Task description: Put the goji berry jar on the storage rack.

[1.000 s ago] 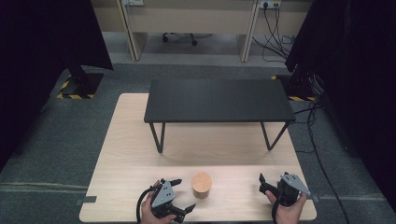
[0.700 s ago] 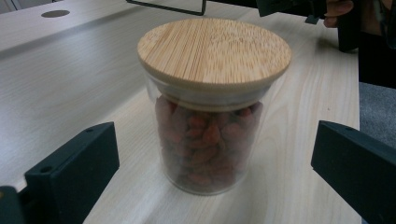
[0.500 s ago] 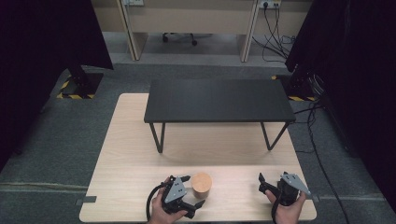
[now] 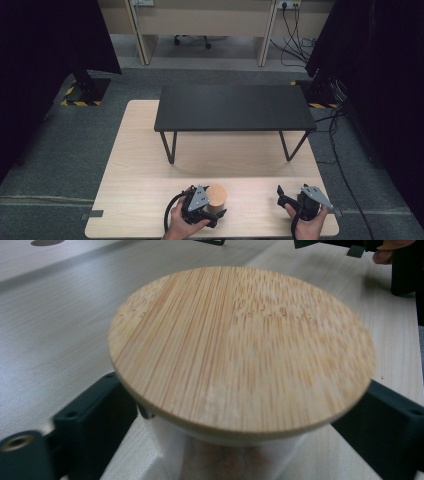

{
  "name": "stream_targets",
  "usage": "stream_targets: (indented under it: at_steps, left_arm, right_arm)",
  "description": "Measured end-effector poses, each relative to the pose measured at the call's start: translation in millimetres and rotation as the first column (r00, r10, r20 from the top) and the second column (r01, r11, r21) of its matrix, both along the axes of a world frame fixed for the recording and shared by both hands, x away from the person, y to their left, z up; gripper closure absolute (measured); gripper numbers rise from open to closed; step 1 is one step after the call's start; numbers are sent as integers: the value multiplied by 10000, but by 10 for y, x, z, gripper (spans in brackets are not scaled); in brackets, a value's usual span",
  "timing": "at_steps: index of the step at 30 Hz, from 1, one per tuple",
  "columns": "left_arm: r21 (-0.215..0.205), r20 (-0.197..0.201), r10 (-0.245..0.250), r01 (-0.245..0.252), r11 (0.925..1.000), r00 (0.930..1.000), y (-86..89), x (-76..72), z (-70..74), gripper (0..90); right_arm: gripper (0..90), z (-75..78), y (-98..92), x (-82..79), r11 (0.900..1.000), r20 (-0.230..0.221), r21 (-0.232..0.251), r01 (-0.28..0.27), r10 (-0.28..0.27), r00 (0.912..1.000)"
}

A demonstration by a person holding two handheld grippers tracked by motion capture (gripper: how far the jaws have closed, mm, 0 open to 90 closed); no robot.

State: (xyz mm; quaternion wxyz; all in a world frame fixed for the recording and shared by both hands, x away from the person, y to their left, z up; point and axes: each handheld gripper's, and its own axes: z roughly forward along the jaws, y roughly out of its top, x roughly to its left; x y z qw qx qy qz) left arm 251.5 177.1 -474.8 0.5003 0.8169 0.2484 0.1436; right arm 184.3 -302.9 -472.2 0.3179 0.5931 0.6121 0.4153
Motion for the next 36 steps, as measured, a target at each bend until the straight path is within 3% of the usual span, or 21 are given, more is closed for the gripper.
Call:
stream_targets:
  at_steps: [3, 17, 20, 23, 27, 36]
  left_arm:
    - [85, 34, 82, -82, 9999, 10000, -31, 5, 6, 250]
    - [146, -19, 677, -676, 9976, 9977, -92, -69, 28, 258]
    - [380, -102, 757, -752, 9964, 9971, -119, -55, 109, 258]
    - [358, -61, 970, -967, 9947, 9953, -107, -91, 195, 258]
    - [317, 262, 1249, -1257, 9916, 9918, -53, -168, 371, 258]
    - [-248, 919, 1903, -1888, 9817, 9774, 73, -244, 774, 257]
  right_arm:
    - [23, -2, -5, -2, 10000, 15, 5, -26, 26, 10000]
    - [25, -9, -6, -10, 10000, 71, 20, -12, 12, 10000]
    - [25, -8, 0, -11, 10000, 68, -8, -28, 28, 10000]
    - [25, -9, -1, -11, 10000, 72, 29, -44, 44, 10000]
    - [25, -9, -1, -8, 10000, 67, 23, -84, 84, 9999]
    - [25, -7, -11, -5, 9999, 41, 90, -94, 94, 9999]
